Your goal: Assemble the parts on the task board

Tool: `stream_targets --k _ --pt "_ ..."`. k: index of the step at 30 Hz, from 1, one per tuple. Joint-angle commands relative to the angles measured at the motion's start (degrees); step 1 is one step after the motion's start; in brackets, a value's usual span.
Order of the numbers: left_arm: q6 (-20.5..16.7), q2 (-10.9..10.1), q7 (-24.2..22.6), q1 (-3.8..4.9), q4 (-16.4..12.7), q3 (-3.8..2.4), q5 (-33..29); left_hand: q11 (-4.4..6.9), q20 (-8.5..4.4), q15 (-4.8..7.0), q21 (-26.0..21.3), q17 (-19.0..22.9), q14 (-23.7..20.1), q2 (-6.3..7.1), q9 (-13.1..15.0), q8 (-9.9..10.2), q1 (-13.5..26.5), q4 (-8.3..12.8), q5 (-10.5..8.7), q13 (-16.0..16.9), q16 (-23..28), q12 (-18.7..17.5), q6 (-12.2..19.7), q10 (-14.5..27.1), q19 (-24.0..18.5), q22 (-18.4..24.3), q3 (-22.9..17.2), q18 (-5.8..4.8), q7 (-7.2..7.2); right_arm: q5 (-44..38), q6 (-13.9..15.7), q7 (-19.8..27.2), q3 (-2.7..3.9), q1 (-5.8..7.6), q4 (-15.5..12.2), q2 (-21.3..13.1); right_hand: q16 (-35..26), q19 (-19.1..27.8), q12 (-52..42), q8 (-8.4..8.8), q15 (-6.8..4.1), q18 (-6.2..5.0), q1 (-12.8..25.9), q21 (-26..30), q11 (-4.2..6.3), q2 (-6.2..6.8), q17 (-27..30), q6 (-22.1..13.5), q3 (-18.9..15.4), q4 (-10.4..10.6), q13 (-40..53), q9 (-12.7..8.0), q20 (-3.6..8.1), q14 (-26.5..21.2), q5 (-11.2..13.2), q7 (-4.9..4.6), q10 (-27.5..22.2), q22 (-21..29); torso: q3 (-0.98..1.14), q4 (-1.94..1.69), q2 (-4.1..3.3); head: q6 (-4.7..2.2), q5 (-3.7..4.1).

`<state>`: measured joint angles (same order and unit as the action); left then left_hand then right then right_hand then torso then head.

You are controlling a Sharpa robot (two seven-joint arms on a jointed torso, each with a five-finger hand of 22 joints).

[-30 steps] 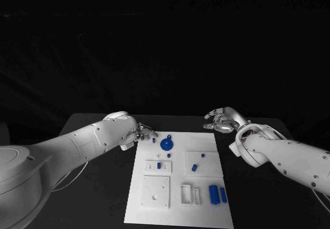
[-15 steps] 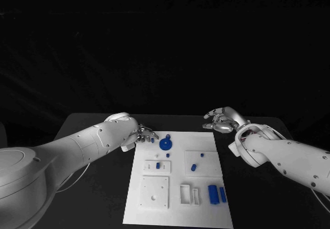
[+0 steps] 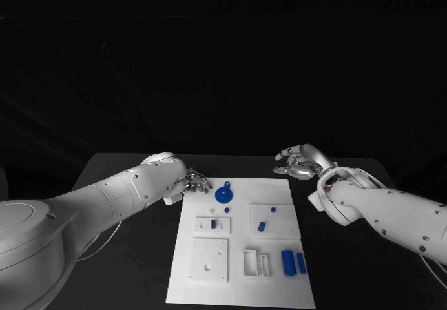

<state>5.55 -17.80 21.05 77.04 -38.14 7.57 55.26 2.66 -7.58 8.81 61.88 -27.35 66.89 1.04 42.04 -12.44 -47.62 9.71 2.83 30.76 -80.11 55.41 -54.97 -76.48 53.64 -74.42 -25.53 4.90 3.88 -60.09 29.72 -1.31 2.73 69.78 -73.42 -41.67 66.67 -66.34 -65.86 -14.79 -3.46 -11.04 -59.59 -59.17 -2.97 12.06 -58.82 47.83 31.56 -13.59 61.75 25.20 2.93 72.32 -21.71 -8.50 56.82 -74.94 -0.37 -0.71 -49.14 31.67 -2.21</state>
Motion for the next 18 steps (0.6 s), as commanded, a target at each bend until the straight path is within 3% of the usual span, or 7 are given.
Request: stream_targets --k 1,5,14,18 --pt "1.7 0.3 0.0 -0.53 0.1 0.19 0.0 0.00 -6.17 0.01 0.2 0.1 -0.2 -0.80 -1.5 -0.3 -0.8 0.7 0.21 0.0 -0.4 0.2 -0.7 -0.3 -0.4 -0.1 -0.4 0.30 0.05 -0.1 -0.5 0.4 0.03 0.01 0.0 0.1 -0.2 -0.2 -0.4 -0.23 0.00 -3.96 0.4 0.4 0.07 -0.10 0.1 -0.5 -0.3 0.1 -0.1 -0.1 0.31 -0.5 -0.4 -0.92 -0.5 -0.6 0.00 -0.04 0.00 0.09 0.00" --pt "1.7 0.4 -0.2 -0.53 0.3 0.19 -0.1 0.15 -6.16 0.15 0.2 0.2 -0.1 -0.75 -1.6 -0.7 -2.5 0.5 0.01 0.0 -0.5 0.2 -1.5 -0.5 -0.1 0.0 -3.0 0.19 -0.11 -0.1 -0.5 0.4 0.04 0.01 0.0 0.1 -0.2 -0.2 -0.4 -0.23 0.00 -3.96 0.4 0.4 0.08 -0.10 0.1 -0.5 -0.3 0.1 -0.1 -0.1 0.32 -0.5 -0.4 -0.92 -0.5 -0.6 0.03 -0.01 0.02 0.11 0.01" --pt "1.1 0.2 -0.3 -0.52 0.5 0.18 -0.9 0.42 -6.15 0.38 0.4 0.3 0.0 -1.61 -1.6 -1.5 -3.7 1.0 0.04 -0.1 -0.6 0.2 -2.9 -0.7 0.1 -0.1 -4.5 0.02 -0.41 -0.3 -0.6 0.3 0.04 0.02 0.1 0.1 -0.2 -0.2 -0.4 -0.23 0.00 -3.96 0.4 0.4 0.08 -0.11 0.1 -0.5 -0.3 0.1 -0.1 -0.1 0.32 -0.5 -0.4 -0.92 -0.5 -0.7 0.01 -0.02 0.01 0.20 -0.03" --pt "0.8 -0.1 -0.4 -0.52 0.2 0.18 -1.2 0.99 -6.13 0.87 0.4 0.4 0.0 -2.15 -1.2 -3.0 -3.8 1.3 0.05 -0.1 -0.7 0.0 -5.0 -0.5 0.1 -0.2 -4.9 -0.13 -1.03 -0.5 -0.7 0.3 0.04 0.02 0.1 0.1 -0.2 -0.2 -0.4 -0.23 0.00 -3.96 0.3 0.4 0.08 -0.12 0.1 -0.5 -0.3 0.0 -0.1 -0.1 0.33 -0.5 -0.5 -0.92 -0.5 -0.7 0.04 -0.01 0.03 0.19 0.00"
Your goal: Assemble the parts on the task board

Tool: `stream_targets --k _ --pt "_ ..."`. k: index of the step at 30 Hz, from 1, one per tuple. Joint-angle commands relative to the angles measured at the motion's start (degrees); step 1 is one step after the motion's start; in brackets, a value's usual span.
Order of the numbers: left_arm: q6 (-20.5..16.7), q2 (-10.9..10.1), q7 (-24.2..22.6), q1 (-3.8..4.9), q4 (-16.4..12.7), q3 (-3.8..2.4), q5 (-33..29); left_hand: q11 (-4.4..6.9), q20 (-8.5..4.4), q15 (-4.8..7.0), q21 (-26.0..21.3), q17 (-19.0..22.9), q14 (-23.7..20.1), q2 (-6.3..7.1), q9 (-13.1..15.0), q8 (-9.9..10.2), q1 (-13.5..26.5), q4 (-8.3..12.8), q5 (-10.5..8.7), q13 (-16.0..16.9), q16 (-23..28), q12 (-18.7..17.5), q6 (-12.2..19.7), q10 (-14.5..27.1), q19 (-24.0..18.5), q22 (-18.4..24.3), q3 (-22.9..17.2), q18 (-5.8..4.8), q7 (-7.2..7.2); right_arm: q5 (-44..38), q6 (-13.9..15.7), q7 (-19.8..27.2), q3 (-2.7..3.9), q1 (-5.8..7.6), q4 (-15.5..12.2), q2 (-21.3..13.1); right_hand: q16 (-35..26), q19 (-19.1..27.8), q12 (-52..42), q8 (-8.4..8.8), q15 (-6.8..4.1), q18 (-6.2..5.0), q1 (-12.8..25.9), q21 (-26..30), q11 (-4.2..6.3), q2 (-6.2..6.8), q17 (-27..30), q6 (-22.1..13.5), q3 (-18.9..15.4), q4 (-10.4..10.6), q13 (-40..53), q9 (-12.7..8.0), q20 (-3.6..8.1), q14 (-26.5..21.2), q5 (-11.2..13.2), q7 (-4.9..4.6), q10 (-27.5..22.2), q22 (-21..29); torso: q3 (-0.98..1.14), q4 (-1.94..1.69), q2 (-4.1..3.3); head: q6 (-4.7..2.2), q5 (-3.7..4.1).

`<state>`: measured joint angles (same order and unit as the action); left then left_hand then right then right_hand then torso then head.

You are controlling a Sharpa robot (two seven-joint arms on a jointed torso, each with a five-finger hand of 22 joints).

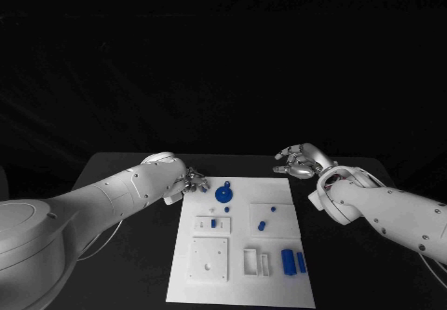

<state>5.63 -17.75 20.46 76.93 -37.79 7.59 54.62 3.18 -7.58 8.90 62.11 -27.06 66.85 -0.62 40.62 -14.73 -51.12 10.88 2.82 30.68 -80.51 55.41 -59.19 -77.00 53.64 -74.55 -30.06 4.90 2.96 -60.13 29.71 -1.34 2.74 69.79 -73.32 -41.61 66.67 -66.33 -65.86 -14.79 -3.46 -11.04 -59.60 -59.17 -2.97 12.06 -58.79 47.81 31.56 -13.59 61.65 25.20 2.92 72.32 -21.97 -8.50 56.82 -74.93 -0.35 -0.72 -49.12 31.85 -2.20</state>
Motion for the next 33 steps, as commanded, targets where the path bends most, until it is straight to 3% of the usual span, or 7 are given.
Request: stream_targets --k 1,8,12,17,20,29,33 --pt "0.5 -0.2 0.1 -0.41 -0.2 0.16 -0.8 0.58 -6.14 0.88 0.2 0.1 0.0 -0.68 0.3 -1.0 -0.5 0.3 0.07 -0.1 -0.3 0.0 -1.1 0.0 0.1 -0.1 -0.5 -0.13 -0.23 -0.5 -0.7 0.3 0.03 0.00 0.0 0.0 -0.2 -0.2 -0.4 -0.23 0.00 -3.96 0.3 0.4 0.08 -0.12 0.1 -0.5 -0.3 0.0 -0.1 -0.1 0.34 -0.5 -0.2 -0.92 -0.5 -0.7 0.00 -0.02 0.02 0.03 0.01" --pt "-1.1 -1.1 -0.3 -0.39 -0.9 0.13 -1.4 1.19 -6.29 1.46 0.3 0.1 0.1 -1.83 0.8 -2.8 -1.9 2.2 0.09 0.0 -0.6 0.2 -2.6 -0.1 0.3 -0.2 -1.4 -0.15 -0.87 -0.5 -0.7 0.3 0.03 0.00 0.0 -0.1 -0.2 -0.2 -0.4 -0.23 0.00 -3.96 0.3 0.4 0.07 -0.12 0.1 -0.5 -0.3 0.1 -0.1 -0.1 0.34 -0.5 -0.2 -0.92 -0.5 -0.7 -0.03 -0.06 0.06 0.01 -0.02" --pt "-1.7 -1.9 -0.4 -0.35 -1.9 0.10 -2.5 1.34 -6.32 1.71 0.3 0.2 0.2 -0.56 0.9 -3.7 -2.7 1.7 0.02 0.0 -0.7 0.2 -2.7 -0.2 0.6 -0.1 -3.7 -0.26 -1.08 -0.4 -0.7 0.3 0.03 0.01 0.0 -0.2 -0.2 -0.2 -0.4 -0.24 0.00 -3.96 0.3 0.4 0.07 -0.12 0.1 -0.5 -0.3 0.1 -0.1 -0.1 0.34 -0.5 -0.2 -0.92 -0.5 -0.7 0.01 -0.09 0.11 -0.07 -0.10" --pt "-2.8 -3.6 0.2 -0.14 -5.2 0.05 -2.7 1.66 -6.42 1.87 0.4 0.2 0.5 -0.33 1.0 -4.5 -3.4 1.8 0.20 0.0 -0.9 0.3 -3.5 -0.5 0.8 -0.1 -4.8 -0.22 -1.35 -0.4 -0.8 0.2 0.03 0.01 -0.1 -0.4 -0.2 -0.2 -0.4 -0.24 0.00 -3.96 0.4 0.4 0.07 -0.11 0.1 -0.5 -0.4 0.1 -0.1 -0.1 0.34 -0.5 -0.3 -0.92 -0.5 -0.7 -0.02 -0.31 0.22 -0.08 -0.14" --pt "-3.7 -5.2 0.5 0.18 -8.1 0.05 -2.7 1.99 -6.48 2.10 0.5 0.3 0.8 0.32 1.0 -5.6 -3.4 1.8 2.33 -0.2 -1.0 0.2 -4.5 -0.9 1.1 -0.1 -5.8 -0.29 -1.72 -0.2 -0.8 0.2 0.03 0.01 0.1 -0.4 -0.2 -0.2 -0.4 -0.24 0.00 -3.96 0.4 0.4 0.07 -0.11 0.1 -0.4 -0.4 0.1 -0.1 -0.1 0.34 -0.5 -0.3 -0.92 -0.5 -0.7 0.01 -0.40 0.40 -0.02 -0.25" --pt "-6.9 -9.0 1.0 0.94 -14.2 0.05 -3.5 2.25 -6.73 2.27 0.7 0.5 1.6 0.67 0.5 -6.6 -3.0 2.1 3.84 -0.6 -1.2 -0.3 -4.9 -2.0 1.7 -0.2 -6.7 -0.27 -1.98 0.1 -1.0 0.3 0.02 0.01 0.8 -0.1 -0.2 -0.2 -0.4 -0.25 0.00 -3.96 0.5 0.4 0.07 -0.11 0.1 -0.4 -0.4 0.2 -0.1 -0.1 0.33 -0.5 -0.3 -0.92 -0.5 -0.7 0.16 -0.80 1.06 0.33 -0.45" --pt "-8.3 -11.7 1.3 1.12 -19.3 0.08 -3.5 2.48 -6.87 2.41 0.7 0.7 2.2 1.03 0.2 -7.4 -2.5 2.6 6.82 -0.8 -1.2 -0.6 -5.5 -2.7 2.1 -0.2 -7.1 -0.27 -2.26 0.1 -1.0 0.3 0.02 0.00 0.9 -0.1 -0.2 -0.2 -0.4 -0.26 0.00 -3.96 0.5 0.4 0.07 -0.12 0.1 -0.4 -0.4 0.2 -0.1 -0.1 0.33 -0.4 -0.4 -0.92 -0.5 -0.7 0.23 -0.92 1.31 0.50 -0.53"
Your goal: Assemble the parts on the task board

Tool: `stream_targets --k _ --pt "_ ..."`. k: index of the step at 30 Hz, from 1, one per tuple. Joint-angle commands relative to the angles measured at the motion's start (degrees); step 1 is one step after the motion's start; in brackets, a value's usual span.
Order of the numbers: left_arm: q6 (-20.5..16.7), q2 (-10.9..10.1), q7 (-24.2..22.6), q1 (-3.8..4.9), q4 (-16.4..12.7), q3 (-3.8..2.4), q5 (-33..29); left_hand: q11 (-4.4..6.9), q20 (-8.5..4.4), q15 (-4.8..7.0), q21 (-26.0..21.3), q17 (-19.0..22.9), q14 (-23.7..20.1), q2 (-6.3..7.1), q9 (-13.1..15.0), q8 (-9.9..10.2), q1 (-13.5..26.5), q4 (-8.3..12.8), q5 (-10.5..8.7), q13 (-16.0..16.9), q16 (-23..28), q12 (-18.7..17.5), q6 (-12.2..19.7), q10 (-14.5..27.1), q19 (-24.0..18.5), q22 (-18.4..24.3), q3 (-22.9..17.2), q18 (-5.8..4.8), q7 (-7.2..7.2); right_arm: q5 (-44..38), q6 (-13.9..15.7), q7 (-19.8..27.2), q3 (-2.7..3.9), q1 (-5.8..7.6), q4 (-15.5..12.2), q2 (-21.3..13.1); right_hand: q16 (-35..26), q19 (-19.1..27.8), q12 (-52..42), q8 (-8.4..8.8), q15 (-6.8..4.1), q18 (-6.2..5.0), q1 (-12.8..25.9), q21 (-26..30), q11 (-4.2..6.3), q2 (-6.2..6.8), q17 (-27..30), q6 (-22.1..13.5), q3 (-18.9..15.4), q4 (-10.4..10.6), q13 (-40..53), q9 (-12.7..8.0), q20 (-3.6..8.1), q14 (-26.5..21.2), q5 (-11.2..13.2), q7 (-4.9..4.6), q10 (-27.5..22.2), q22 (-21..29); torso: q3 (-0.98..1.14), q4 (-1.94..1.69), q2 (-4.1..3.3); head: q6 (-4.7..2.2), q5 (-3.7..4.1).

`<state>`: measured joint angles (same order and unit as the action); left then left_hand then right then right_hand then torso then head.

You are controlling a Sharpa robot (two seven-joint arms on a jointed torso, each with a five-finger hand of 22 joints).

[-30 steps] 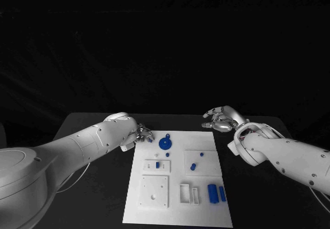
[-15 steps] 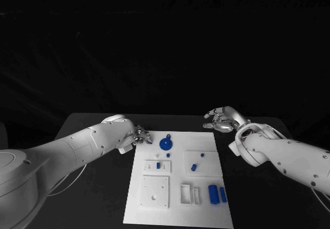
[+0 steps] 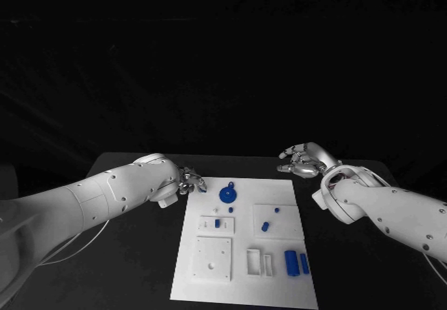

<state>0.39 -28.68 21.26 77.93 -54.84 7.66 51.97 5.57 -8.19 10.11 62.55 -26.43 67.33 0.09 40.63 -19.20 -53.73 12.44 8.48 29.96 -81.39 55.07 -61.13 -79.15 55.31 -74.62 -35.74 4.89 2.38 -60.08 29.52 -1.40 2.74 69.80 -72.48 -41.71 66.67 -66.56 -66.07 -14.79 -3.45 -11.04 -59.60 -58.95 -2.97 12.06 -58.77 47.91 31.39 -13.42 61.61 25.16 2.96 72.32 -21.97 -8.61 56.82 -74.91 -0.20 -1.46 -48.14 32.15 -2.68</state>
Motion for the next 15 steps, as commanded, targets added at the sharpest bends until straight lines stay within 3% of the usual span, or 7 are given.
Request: stream_targets --k 1,6,7,10,13,15 --pt "-3.6 -1.9 0.5 0.13 -4.1 0.03 -0.7 0.17 -6.29 1.22 0.3 0.1 1.8 0.42 0.1 -3.1 0.2 1.1 1.80 -0.1 -0.4 -0.3 -3.7 -0.7 0.5 -0.1 -1.4 -0.26 -1.72 0.1 -0.9 0.3 0.02 0.00 0.1 -0.1 -0.2 0.0 -0.2 -0.26 0.00 -3.96 0.6 0.2 0.07 -0.12 0.1 -0.5 -0.3 0.1 -0.1 -0.1 0.30 -0.5 -0.4 -0.81 -0.5 -0.7 0.07 -0.23 0.37 0.33 -0.05" --pt "-6.3 -5.3 0.8 0.12 -10.4 0.19 0.8 0.25 -6.35 1.28 0.4 0.1 2.0 0.59 0.0 -3.4 0.3 1.3 2.59 -0.1 -0.4 -0.3 -3.9 -0.9 0.7 -0.1 -1.5 -0.26 -1.81 0.1 -1.0 0.3 0.02 -0.01 0.2 -0.3 -0.2 0.0 -0.2 -0.26 0.00 -3.96 0.6 0.2 0.07 -0.13 0.1 -0.5 -0.3 0.1 -0.1 -0.1 0.29 -0.5 -0.4 -0.81 -0.5 -0.7 0.16 -0.52 0.70 0.69 0.03" --pt "-7.2 -6.1 0.7 0.11 -12.1 0.34 1.9 0.41 -6.43 1.37 0.5 0.1 2.3 1.00 0.0 -3.8 0.4 1.4 4.09 -0.1 -0.6 -0.2 -4.3 -1.1 1.0 -0.1 -1.6 -0.23 -1.98 0.1 -1.0 0.3 0.02 -0.01 0.2 -0.3 -0.2 0.0 -0.2 -0.26 0.00 -3.96 0.6 0.2 0.07 -0.13 0.1 -0.5 -0.3 0.1 -0.1 -0.1 0.29 -0.5 -0.4 -0.81 -0.5 -0.7 0.14 -0.63 0.81 0.85 0.11" --pt "-8.7 -7.0 0.5 0.00 -14.0 0.66 2.6 0.46 -6.47 1.42 0.6 0.1 2.4 1.06 -0.1 -3.9 0.5 1.4 4.33 -0.1 -0.6 -0.2 -4.4 -1.1 1.1 -0.1 -1.6 -0.21 -2.03 0.2 -1.1 0.3 0.01 -0.01 0.3 -0.3 -0.2 0.0 -0.2 -0.26 0.00 -3.96 0.6 0.2 0.07 -0.14 0.1 -0.5 -0.3 0.1 -0.1 -0.1 0.29 -0.5 -0.4 -0.81 -0.5 -0.7 0.12 -0.74 0.90 0.91 0.08" --pt "-10.2 -8.2 0.4 -0.35 -16.7 1.75 3.5 0.49 -6.51 1.46 0.6 0.2 2.5 1.14 -0.1 -4.0 0.5 1.4 4.44 -0.1 -0.6 -0.2 -4.5 -1.2 1.2 -0.1 -1.6 -0.19 -2.06 0.3 -1.2 0.3 0.01 -0.02 0.5 -0.3 -0.2 0.0 -0.2 -0.25 0.00 -3.96 0.6 0.2 0.07 -0.14 0.1 -0.5 -0.3 0.1 -0.1 -0.1 0.29 -0.5 -0.5 -0.81 -0.5 -0.7 0.04 -0.89 1.00 1.13 0.10" --pt "-11.1 -8.8 0.4 -0.76 -18.2 2.03 4.7 0.51 -6.53 1.47 0.6 0.2 2.5 1.16 -0.2 -4.0 0.5 1.4 4.47 -0.1 -0.6 -0.1 -4.5 -1.2 1.2 -0.1 -1.7 -0.19 -2.08 0.3 -1.3 0.3 0.01 -0.03 0.5 -0.2 -0.2 0.0 -0.2 -0.25 0.00 -3.96 0.6 0.2 0.07 -0.14 0.1 -0.5 -0.3 0.1 -0.1 -0.1 0.29 -0.5 -0.5 -0.81 -0.5 -0.7 0.01 -0.97 1.05 1.31 0.22"
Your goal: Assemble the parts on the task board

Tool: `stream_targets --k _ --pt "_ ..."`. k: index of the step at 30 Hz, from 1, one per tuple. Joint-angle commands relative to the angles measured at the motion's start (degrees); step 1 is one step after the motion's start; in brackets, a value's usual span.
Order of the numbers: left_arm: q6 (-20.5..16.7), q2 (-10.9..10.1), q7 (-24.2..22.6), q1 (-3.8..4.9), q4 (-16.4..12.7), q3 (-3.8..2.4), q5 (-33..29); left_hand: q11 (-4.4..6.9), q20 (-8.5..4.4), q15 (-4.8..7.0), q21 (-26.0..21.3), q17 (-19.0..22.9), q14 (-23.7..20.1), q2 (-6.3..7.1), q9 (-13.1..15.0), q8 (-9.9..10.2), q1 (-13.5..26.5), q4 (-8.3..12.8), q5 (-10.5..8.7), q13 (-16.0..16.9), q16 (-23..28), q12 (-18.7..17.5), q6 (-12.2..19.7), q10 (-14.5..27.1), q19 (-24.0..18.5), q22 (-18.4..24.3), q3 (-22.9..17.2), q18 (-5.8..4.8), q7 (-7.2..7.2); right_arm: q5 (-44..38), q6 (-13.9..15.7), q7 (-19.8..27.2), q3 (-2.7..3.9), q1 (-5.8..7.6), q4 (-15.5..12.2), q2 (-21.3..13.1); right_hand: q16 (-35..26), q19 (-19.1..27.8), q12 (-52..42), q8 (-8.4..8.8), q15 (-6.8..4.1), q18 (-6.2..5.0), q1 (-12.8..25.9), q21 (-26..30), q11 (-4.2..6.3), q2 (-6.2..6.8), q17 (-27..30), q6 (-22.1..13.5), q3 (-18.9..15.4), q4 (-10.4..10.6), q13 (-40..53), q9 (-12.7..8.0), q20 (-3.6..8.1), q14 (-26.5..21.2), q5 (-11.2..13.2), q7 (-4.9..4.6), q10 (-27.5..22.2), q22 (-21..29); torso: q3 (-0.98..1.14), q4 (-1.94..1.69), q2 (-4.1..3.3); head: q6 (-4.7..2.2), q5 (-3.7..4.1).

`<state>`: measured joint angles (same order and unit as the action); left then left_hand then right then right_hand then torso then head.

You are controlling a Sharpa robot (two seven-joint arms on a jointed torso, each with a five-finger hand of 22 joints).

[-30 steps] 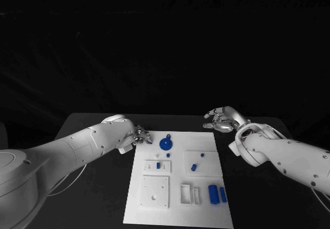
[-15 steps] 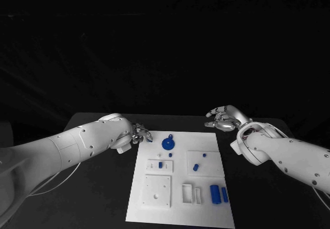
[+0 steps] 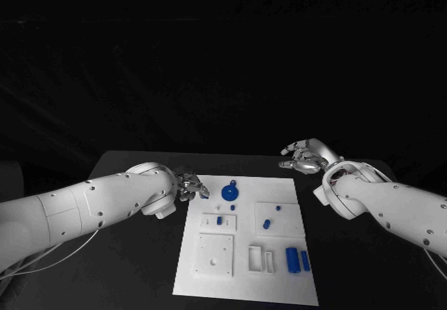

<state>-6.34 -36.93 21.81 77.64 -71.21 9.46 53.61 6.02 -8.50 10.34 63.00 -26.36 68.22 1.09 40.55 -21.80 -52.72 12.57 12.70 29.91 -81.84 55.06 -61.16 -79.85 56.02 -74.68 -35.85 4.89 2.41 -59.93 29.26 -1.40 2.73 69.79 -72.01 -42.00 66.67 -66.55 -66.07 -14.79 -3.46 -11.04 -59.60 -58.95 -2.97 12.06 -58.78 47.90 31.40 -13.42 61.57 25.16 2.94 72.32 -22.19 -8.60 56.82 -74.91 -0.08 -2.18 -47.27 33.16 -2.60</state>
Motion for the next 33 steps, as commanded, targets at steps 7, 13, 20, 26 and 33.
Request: stream_targets --k 7,13,20,26,33 --pt "-3.8 -1.3 -0.1 -1.31 -4.7 2.24 5.9 0.15 -6.30 1.31 0.2 0.1 1.9 0.33 -0.2 -1.6 -0.4 1.3 0.36 0.0 -0.3 -0.1 -4.7 -0.6 0.7 -0.1 -1.6 -0.15 -2.19 0.1 -1.1 0.4 0.01 -0.06 0.1 0.1 -0.2 0.0 -0.3 -0.25 0.00 -3.96 0.6 0.2 0.07 -0.15 0.1 -0.5 -0.3 0.1 -0.1 -0.1 0.31 -0.5 -0.4 -0.82 -0.5 -0.7 -0.03 -0.20 0.12 0.54 -0.25" --pt "-3.5 -1.0 0.1 -3.01 -4.6 2.69 6.8 0.34 -6.42 1.46 0.4 0.0 2.3 0.42 -0.4 -2.0 -0.3 1.2 1.21 0.3 -0.7 0.4 -5.0 -0.9 1.0 -0.1 -1.7 -0.11 -2.39 0.1 -1.1 0.3 0.01 -0.07 0.0 0.1 -0.2 0.0 -0.3 -0.24 0.00 -3.96 0.6 0.3 0.07 -0.18 0.1 -0.6 -0.3 0.2 -0.1 -0.1 0.31 -0.5 -0.5 -0.83 -0.5 -0.7 -0.03 -0.13 0.00 0.78 -0.44" --pt "-3.5 -0.5 0.0 -4.33 -4.1 3.28 7.2 0.42 -6.47 1.49 0.5 -0.1 2.3 0.41 -0.5 -2.3 0.0 1.1 1.72 0.4 -0.8 0.6 -5.3 -0.9 1.1 -0.2 -1.7 -0.11 -2.47 0.1 -1.1 0.4 0.01 -0.07 0.0 0.0 -0.2 0.0 -0.3 -0.24 0.00 -3.96 0.6 0.3 0.07 -0.19 0.1 -0.6 -0.3 0.2 -0.2 -0.1 0.32 -0.5 -0.6 -0.83 -0.5 -0.7 -0.01 0.01 -0.04 1.01 -0.52" --pt "-4.1 0.2 -0.4 -5.33 -3.2 3.47 8.1 0.45 -6.49 1.50 0.5 -0.1 2.3 0.41 -0.5 -2.4 0.1 1.1 1.83 0.4 -0.8 0.6 -5.4 -0.9 1.1 -0.2 -1.7 -0.11 -2.51 0.1 -1.1 0.4 0.01 -0.08 -0.1 0.0 -0.2 0.0 -0.3 -0.24 0.00 -3.96 0.6 0.3 0.07 -0.20 0.1 -0.6 -0.3 0.2 -0.2 -0.1 0.32 -0.5 -0.7 -0.83 -0.5 -0.7 0.00 -0.01 0.00 1.19 -0.34" --pt "-4.7 0.5 -0.6 -5.85 -2.3 3.47 9.4 0.50 -6.52 1.53 0.5 -0.1 2.3 0.44 -0.6 -2.6 0.2 1.1 2.06 0.4 -0.9 0.7 -5.5 -0.9 1.2 -0.2 -1.8 -0.10 -2.56 0.1 -1.1 0.4 0.01 -0.13 -0.2 -0.1 -0.2 0.0 -0.3 -0.24 0.01 -3.96 0.7 0.3 0.06 -0.21 0.1 -0.6 -0.3 0.2 -0.2 -0.1 0.32 -0.5 -0.9 -0.83 -0.5 -0.7 -0.04 -0.01 0.01 1.21 -0.20"
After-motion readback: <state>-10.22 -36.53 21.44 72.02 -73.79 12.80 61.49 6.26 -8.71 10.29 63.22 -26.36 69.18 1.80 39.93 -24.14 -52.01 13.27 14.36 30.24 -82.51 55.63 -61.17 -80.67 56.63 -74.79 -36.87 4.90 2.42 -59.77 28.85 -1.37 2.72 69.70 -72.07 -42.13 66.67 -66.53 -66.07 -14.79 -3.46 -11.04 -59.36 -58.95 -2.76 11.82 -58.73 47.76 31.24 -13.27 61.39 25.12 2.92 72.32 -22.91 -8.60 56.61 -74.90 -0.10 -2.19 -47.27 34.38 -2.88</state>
